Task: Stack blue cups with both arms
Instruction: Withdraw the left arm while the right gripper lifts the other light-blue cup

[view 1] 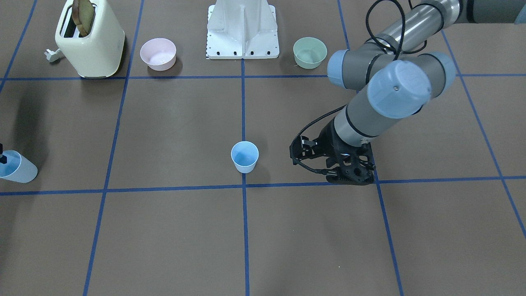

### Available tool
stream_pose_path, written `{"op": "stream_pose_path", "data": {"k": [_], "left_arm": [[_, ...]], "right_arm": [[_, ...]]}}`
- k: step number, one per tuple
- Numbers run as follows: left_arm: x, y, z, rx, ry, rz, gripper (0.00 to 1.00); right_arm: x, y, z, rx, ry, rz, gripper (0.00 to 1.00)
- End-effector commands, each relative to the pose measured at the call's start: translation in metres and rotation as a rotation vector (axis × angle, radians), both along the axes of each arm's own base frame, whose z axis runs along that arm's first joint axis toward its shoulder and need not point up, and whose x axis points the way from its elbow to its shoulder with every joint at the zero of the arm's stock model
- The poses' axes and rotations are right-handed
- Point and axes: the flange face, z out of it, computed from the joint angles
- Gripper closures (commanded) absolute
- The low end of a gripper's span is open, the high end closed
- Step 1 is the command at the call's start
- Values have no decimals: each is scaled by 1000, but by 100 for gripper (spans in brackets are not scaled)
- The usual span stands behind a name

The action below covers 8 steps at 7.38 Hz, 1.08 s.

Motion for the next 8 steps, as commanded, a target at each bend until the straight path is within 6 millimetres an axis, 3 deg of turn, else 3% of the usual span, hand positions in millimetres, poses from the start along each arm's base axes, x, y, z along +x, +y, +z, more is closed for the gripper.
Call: {"op": "stream_pose_path", "data": {"k": [1,2,3,4,6,8], "left_arm": [[-42,-6,22,10,3,-11,8],[-64,-6,37,9,3,-21,8],[-80,-8,50,31,-2,-17,8],[-89,-7,59,29,-7,-23,6],[-99,-11,59,32,-8,-39,6],[-122,-17,55,64,-5,-59,6]], "right_arm": [[-6,-3,-4,5,-1,-8,55],[-11,-4,-6,10,5,-12,71],[-12,-6,-6,20,22,-9,95],[-14,-6,-8,25,21,-11,100],[-15,-16,-30,56,1,-10,100],[-15,-30,-49,66,-20,1,100]]}}
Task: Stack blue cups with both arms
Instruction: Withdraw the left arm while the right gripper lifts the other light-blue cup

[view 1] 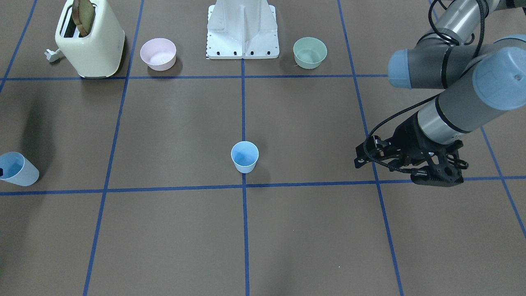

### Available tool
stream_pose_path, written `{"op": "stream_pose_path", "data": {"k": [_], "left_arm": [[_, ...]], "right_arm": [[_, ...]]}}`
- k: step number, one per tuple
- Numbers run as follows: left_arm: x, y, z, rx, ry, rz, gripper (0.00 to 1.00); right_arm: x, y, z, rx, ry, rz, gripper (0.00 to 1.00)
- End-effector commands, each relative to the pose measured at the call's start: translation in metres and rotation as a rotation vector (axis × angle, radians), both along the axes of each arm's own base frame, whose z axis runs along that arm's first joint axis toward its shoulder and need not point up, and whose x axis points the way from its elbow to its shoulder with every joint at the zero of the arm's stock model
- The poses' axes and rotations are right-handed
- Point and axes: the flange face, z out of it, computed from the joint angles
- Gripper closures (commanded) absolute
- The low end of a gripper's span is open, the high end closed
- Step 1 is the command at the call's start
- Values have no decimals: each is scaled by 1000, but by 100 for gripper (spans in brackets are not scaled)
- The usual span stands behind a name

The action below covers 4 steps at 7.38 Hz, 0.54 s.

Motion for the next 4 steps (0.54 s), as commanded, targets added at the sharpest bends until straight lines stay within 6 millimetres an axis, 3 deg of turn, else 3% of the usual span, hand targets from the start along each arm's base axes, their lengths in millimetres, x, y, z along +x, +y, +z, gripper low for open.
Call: {"op": "stream_pose_path", "data": {"k": [1,3,4], "left_arm": [[-38,3,35,26,-26,-10,6],[-88,3,84,102,-91,36,5],[-117,-1,107,116,-140,63,4]], "right_arm": [[-4,-17,-27,14,-35,6,100],[-15,-50,-88,-17,-33,21,100],[-19,-57,-124,-38,-33,32,100]]}}
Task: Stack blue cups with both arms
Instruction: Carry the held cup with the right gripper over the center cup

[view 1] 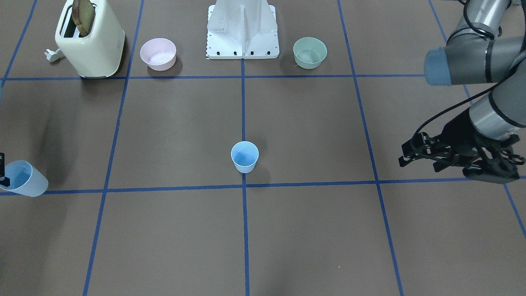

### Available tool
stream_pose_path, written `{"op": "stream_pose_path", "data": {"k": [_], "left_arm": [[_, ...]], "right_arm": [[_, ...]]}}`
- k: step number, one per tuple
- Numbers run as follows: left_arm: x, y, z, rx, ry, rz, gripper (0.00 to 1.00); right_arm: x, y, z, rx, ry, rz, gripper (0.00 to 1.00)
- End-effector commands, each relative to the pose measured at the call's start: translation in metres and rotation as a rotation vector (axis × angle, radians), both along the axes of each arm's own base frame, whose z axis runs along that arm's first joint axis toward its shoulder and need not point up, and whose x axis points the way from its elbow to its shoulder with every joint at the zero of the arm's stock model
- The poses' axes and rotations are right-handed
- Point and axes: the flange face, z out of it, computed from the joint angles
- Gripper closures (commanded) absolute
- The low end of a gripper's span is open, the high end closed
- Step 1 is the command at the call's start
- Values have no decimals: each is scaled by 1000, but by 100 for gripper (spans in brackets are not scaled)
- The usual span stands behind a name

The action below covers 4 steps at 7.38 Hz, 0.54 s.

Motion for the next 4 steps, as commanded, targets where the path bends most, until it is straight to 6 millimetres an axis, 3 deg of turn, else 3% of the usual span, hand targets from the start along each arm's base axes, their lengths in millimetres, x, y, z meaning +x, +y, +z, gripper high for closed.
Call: {"op": "stream_pose_path", "data": {"k": [1,2,4], "left_arm": [[-59,-1,54,37,-86,57,3],[-82,2,85,58,-113,80,3],[-95,6,139,61,-211,107,2]], "right_arm": [[-22,-8,-80,-54,-4,22,100],[-45,-2,-114,-76,-17,35,100],[-115,25,-175,-131,-33,100,100]]}}
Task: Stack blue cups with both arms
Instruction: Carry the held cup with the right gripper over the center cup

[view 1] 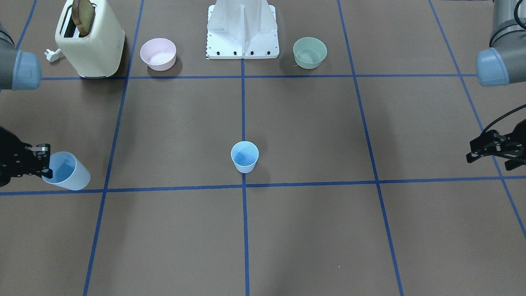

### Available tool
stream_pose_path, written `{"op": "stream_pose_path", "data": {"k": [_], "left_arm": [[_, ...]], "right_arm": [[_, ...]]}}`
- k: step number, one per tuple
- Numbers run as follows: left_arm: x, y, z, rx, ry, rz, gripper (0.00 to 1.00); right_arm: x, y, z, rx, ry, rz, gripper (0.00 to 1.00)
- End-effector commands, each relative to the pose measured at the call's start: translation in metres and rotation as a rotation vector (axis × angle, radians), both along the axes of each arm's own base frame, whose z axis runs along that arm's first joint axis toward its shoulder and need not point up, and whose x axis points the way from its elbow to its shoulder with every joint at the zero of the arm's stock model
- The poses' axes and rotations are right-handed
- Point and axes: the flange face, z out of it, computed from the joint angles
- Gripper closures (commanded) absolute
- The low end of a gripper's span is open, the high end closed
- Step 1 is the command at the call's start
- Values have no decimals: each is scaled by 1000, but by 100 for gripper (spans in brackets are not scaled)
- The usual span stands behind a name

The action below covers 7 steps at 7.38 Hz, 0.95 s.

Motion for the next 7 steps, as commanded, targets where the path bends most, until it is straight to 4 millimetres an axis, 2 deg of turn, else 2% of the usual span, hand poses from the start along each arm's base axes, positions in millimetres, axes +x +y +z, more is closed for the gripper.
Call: {"op": "stream_pose_path", "data": {"k": [1,4,5,6,7], "left_arm": [[-11,5,45,-18,-58,19,2],[-31,14,85,-7,-81,69,2],[-31,13,89,-12,-80,71,2],[-33,12,91,-3,-79,68,2],[-35,17,99,-3,-77,66,2]], "right_arm": [[-81,30,-73,-59,-29,57,100],[-157,56,-167,-119,-56,93,100],[-188,70,-205,-117,-25,82,100],[-214,84,-235,-107,15,76,100],[-228,93,-238,-102,20,61,100]]}}
